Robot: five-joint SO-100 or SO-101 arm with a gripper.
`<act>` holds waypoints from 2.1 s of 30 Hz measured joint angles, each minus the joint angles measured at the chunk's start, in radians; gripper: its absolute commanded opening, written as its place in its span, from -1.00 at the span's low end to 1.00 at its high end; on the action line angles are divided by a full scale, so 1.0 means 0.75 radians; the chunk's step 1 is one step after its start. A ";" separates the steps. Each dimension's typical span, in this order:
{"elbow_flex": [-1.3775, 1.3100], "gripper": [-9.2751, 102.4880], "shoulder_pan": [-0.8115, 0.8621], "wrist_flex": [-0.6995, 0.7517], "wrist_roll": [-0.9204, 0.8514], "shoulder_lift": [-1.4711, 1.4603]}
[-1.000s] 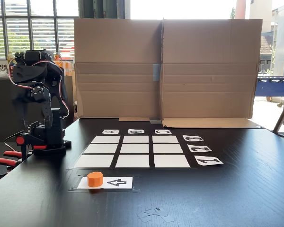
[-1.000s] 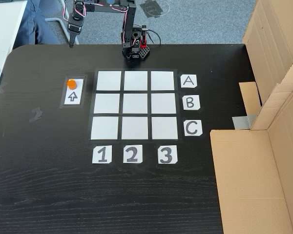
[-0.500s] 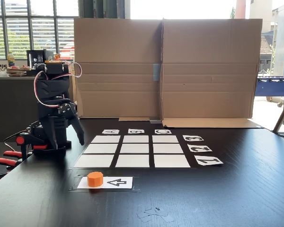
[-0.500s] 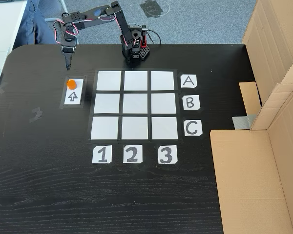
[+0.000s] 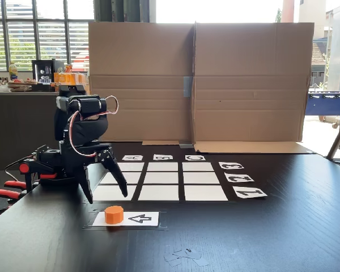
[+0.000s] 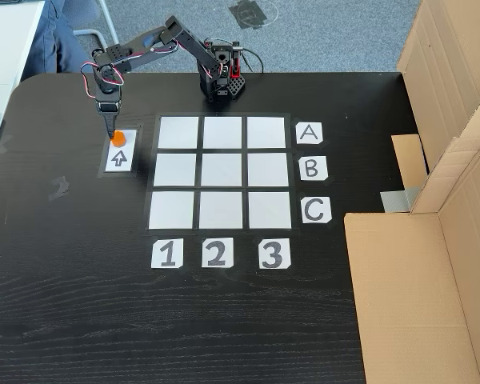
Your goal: Pick up the round, orange token and place it in the grid on square A1.
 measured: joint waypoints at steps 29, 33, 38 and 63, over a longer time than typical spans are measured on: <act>-0.162 -0.25 -0.047 0.000 0.002 -0.223; -0.162 -0.25 -0.051 0.000 -0.008 -0.229; -0.162 -0.25 -0.051 0.010 -0.047 -0.233; -0.235 -0.25 -0.010 0.022 -0.358 -0.276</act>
